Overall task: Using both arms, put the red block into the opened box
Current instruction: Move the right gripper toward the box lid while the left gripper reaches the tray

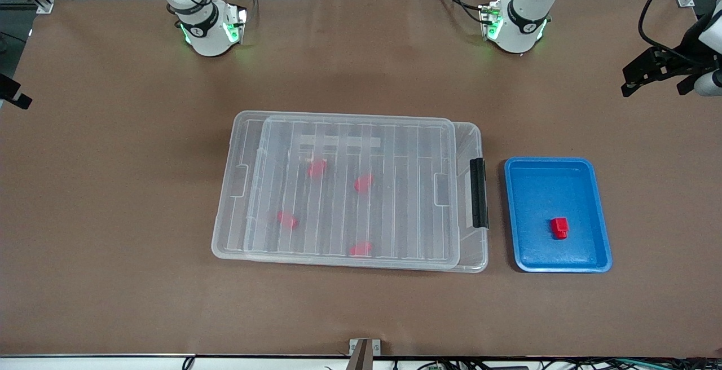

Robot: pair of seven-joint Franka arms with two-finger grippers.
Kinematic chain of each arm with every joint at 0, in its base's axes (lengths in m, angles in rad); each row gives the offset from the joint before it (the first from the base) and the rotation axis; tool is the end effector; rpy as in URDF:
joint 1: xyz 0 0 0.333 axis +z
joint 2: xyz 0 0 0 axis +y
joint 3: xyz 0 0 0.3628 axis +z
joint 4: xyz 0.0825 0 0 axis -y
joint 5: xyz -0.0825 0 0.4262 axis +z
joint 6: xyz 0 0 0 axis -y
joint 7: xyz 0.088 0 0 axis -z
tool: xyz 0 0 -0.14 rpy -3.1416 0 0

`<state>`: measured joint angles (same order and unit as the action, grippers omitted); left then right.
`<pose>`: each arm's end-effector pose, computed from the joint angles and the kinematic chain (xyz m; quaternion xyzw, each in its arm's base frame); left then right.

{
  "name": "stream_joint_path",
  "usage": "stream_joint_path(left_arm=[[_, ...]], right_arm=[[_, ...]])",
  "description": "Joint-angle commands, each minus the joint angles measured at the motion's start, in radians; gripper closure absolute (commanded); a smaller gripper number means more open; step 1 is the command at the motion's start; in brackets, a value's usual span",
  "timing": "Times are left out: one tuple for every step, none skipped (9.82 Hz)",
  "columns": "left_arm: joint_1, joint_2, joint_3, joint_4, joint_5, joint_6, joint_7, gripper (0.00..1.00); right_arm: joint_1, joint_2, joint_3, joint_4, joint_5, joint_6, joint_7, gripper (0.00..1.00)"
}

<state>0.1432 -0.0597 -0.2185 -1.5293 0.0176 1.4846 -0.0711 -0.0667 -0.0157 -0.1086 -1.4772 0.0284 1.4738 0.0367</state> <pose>0.5652 -0.0444 0.6858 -0.9999 0.0011 -0.0079 0.0147 0.5729 -0.0978 0.6867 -0.9944 0.1043 -0.0071 0.0145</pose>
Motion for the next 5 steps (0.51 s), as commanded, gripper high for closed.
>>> stream_joint_path(left_arm=[[0.027,0.014,-0.005,-0.005,0.018,-0.021,0.013,0.0],[0.038,0.018,-0.005,-0.003,0.016,-0.021,0.016,0.0],[0.036,0.043,-0.005,-0.005,0.019,-0.02,0.017,0.0],[0.036,0.093,-0.005,-0.003,0.018,-0.02,0.016,0.0],[0.039,0.141,-0.005,-0.005,0.015,-0.006,0.016,0.0]], right_arm=[[-0.018,0.002,0.01,0.006,0.021,-0.006,0.012,0.0],[-0.018,0.002,0.009,0.006,0.021,-0.004,0.012,0.0],[-0.018,0.003,0.009,0.006,0.021,-0.003,0.012,0.0],[-0.01,0.005,0.01,0.006,0.021,-0.001,0.011,0.0],[-0.005,0.019,0.013,0.006,0.016,-0.006,0.009,0.0]])
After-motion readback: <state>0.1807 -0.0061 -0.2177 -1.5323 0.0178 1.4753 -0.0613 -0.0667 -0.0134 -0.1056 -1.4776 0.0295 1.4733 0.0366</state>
